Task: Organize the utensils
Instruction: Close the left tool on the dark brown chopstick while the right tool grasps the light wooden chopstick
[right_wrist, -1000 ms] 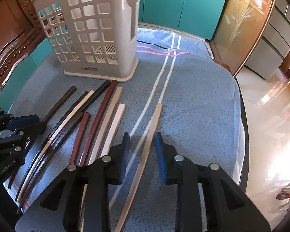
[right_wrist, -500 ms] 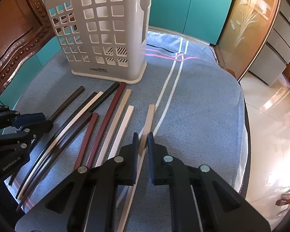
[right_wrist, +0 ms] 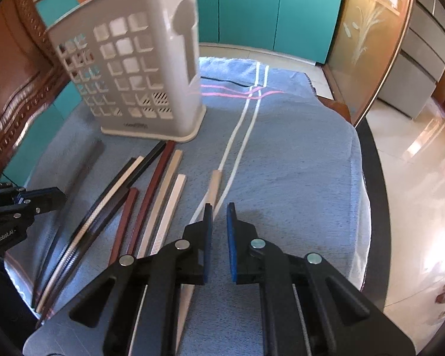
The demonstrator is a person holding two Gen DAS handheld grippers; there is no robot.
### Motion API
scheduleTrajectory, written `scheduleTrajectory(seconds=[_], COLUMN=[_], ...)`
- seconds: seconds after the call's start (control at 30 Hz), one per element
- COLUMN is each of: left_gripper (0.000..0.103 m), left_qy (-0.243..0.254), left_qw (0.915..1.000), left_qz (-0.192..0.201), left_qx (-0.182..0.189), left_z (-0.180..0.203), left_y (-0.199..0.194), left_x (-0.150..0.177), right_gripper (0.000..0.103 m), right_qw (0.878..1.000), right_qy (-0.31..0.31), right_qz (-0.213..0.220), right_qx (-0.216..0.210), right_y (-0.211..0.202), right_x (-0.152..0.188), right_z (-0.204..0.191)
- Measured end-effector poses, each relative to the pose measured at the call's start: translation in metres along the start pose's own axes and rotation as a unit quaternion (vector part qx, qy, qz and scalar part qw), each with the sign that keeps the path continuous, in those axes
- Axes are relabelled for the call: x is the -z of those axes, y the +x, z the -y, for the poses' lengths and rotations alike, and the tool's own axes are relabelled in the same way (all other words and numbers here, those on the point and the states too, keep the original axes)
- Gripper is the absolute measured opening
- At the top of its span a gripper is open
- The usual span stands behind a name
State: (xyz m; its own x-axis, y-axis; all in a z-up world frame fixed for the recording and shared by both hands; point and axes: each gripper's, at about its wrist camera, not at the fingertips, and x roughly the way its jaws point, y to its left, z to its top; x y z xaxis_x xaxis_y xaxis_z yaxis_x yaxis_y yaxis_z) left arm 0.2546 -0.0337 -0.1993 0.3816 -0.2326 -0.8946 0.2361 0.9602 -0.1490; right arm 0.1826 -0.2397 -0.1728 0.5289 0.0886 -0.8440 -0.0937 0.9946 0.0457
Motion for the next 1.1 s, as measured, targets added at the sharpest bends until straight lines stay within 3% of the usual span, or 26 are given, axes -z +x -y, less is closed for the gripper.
scheduleTrajectory(seconds=[0.33, 0.43, 0.57, 0.93, 1.03, 1.1], left_gripper=[0.007, 0.012, 0.013, 0.017, 0.020, 0.027], left_qy=[-0.008, -0.005, -0.005, 0.002, 0.005, 0.011], left_qw=[0.9997, 0.9996, 0.9993, 0.9970, 0.9966, 0.9957], left_qz=[0.003, 0.011, 0.014, 0.018, 0.017, 0.018], left_qx=[-0.022, -0.027, -0.035, -0.076, -0.080, -0.091], left_z=[-0.003, -0.001, 0.000, 0.010, 0.015, 0.019], left_y=[0.006, 0.007, 0.012, 0.027, 0.027, 0.028], left_x=[-0.006, -0.012, -0.019, -0.033, -0.035, -0.034], right_gripper=[0.017, 0.019, 0.019, 0.019, 0.021, 0.029], right_qw=[0.999, 0.998, 0.999, 0.999, 0.999, 0.999], right_qy=[0.035, 0.035, 0.021, -0.023, -0.019, -0.016], right_qz=[-0.014, -0.014, -0.034, -0.020, -0.021, -0.025], right_qx=[-0.037, -0.046, -0.025, 0.021, 0.019, 0.017], right_y=[0.003, 0.005, 0.017, 0.023, 0.023, 0.023], right_x=[-0.007, -0.010, -0.007, -0.002, 0.000, 0.000], right_z=[0.007, 0.004, -0.007, -0.024, -0.026, -0.025])
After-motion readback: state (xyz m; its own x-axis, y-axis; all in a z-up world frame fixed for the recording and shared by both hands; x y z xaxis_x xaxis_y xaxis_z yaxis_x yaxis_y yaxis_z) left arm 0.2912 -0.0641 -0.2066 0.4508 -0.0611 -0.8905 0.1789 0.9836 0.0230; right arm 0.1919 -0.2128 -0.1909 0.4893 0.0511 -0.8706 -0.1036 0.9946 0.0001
